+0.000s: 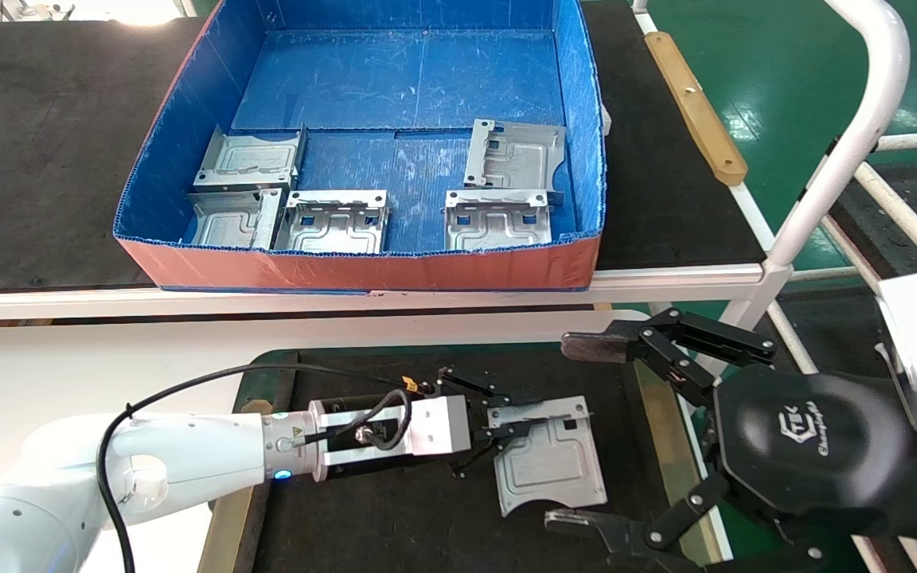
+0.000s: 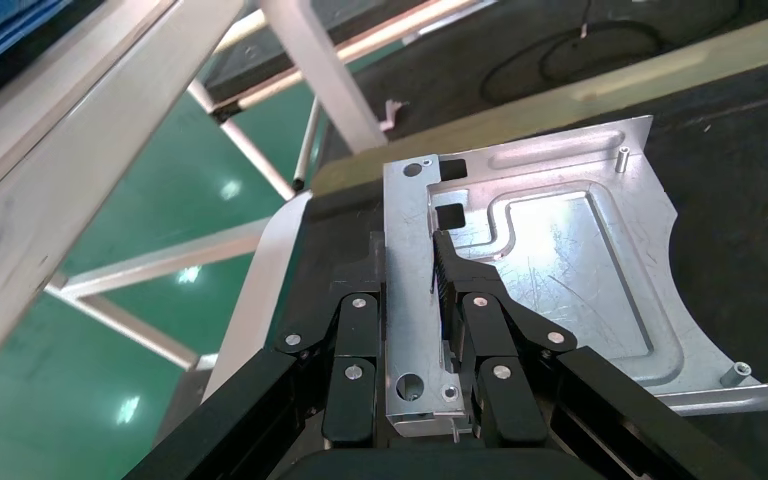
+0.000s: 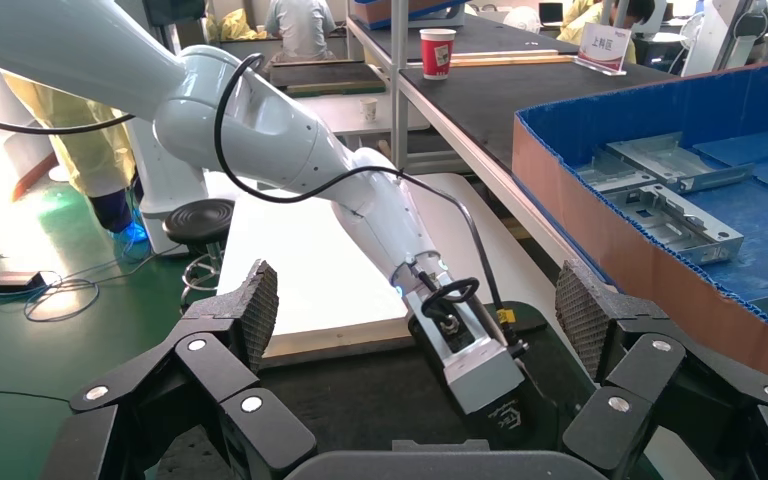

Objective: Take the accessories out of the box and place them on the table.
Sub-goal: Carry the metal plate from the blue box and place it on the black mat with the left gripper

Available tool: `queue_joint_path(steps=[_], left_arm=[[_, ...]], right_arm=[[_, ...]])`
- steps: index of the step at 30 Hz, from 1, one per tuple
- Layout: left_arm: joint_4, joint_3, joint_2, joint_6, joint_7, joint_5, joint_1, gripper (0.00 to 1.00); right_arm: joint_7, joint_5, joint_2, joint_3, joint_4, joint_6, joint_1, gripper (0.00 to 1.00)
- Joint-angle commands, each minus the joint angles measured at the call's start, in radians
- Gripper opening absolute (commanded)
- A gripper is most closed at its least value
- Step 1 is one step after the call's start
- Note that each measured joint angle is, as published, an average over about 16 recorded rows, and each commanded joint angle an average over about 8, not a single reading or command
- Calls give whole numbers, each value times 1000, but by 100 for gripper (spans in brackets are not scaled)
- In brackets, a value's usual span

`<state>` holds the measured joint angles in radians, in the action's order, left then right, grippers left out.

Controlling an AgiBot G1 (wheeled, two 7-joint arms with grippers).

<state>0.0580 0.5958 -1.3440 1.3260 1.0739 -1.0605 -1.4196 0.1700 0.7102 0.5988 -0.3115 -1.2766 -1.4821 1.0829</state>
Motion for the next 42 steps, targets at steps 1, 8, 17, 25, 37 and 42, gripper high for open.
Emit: queue_joint_path(steps=[1, 8, 17, 25, 37, 42], left_arm=[[4, 1, -4, 6, 5, -1, 5, 0], [38, 11, -12, 0, 1, 1, 16, 0], [91, 32, -19, -40, -24, 17, 32, 0], [151, 67, -23, -79, -57, 47, 51, 0], [214, 132, -25, -146, -102, 102, 66, 66], [218, 138, -25, -153, -104, 108, 67, 100]], right_arm=[[0, 0, 0, 0, 0, 0, 0, 100], [0, 0, 0, 0, 0, 0, 0, 100], [0, 0, 0, -1, 0, 0, 0, 100], [0, -1, 0, -1, 0, 0, 0, 100], [-1, -1, -1, -1, 0, 1, 0, 100], [-1, -1, -1, -1, 0, 1, 0, 100]])
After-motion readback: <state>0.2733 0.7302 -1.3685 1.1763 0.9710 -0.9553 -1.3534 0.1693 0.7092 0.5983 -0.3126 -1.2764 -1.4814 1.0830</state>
